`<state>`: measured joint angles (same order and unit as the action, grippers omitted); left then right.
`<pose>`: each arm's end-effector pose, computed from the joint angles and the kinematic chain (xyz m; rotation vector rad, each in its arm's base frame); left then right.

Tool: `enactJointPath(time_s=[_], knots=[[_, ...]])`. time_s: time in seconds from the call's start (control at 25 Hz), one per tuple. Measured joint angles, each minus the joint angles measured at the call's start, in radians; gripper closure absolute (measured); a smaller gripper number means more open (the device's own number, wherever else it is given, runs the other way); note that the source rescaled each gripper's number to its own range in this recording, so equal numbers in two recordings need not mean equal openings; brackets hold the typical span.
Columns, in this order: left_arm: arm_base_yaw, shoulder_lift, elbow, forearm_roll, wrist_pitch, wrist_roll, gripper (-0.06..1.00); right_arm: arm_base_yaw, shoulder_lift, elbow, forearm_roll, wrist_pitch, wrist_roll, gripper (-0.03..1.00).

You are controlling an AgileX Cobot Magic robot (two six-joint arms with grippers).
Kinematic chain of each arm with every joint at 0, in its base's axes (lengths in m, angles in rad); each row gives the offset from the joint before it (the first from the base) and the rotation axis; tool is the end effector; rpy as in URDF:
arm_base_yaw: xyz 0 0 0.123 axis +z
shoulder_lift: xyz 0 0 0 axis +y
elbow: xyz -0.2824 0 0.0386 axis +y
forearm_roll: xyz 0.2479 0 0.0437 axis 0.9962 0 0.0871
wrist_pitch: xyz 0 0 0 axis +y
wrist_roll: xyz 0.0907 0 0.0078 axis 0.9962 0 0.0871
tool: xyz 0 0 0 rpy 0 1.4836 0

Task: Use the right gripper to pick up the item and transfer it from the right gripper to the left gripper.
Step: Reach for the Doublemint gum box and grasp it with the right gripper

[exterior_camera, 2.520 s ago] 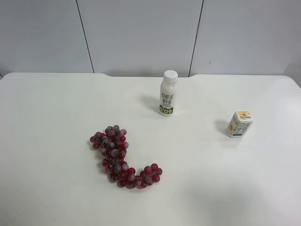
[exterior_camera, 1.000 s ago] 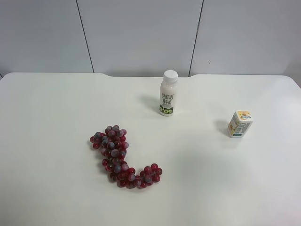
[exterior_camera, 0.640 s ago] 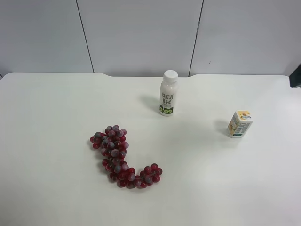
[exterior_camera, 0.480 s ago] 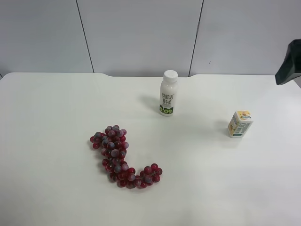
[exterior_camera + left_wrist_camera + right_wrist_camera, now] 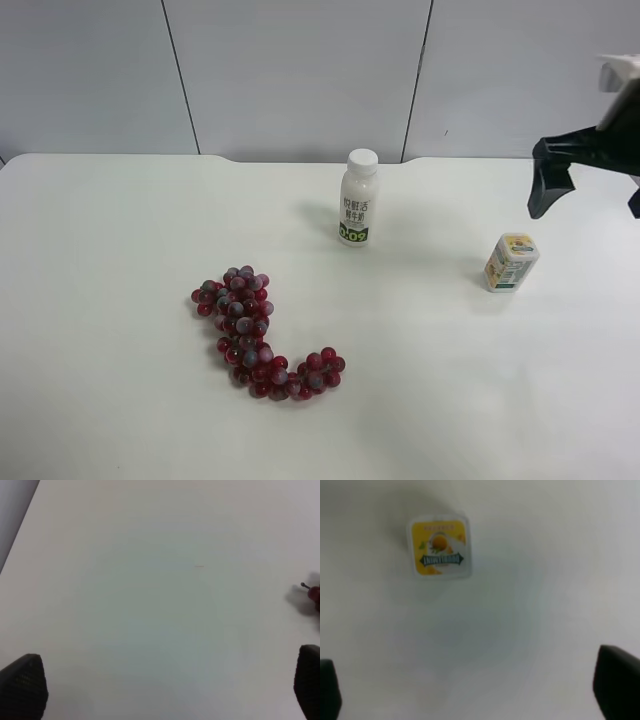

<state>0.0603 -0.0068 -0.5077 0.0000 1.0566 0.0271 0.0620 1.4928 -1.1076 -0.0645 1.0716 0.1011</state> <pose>-0.0066 -0.0004 0.2796 -0.0336 2.0259 0.0552 0.2805 0.0122 0.2658 0.0204 2.9356 -0.0633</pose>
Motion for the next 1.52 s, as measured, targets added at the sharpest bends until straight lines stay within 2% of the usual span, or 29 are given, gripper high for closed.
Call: enactJointPath(time_s=[0.4,0.84,1.12,1.24,1.52], knots=[[0.0,0.0,0.0,0.0,0.0,0.0,-0.06,0.0,0.183,-0.001,0.0,-0.106,0.0,-0.03],[0.0,0.0,0.0,0.0,0.0,0.0,-0.06,0.0,0.283,-0.002,0.0,-0.238,0.0,-0.03],[0.0,0.0,0.0,0.0,0.0,0.0,-0.06,0.0,0.322,-0.002,0.0,-0.244,0.0,-0.03],[0.0,0.0,0.0,0.0,0.0,0.0,-0.06,0.0,0.327,-0.002,0.0,-0.25,0.0,0.06],[0.0,0.0,0.0,0.0,0.0,0.0,-0.06,0.0,0.327,-0.002,0.0,-0.26,0.001,0.45]])
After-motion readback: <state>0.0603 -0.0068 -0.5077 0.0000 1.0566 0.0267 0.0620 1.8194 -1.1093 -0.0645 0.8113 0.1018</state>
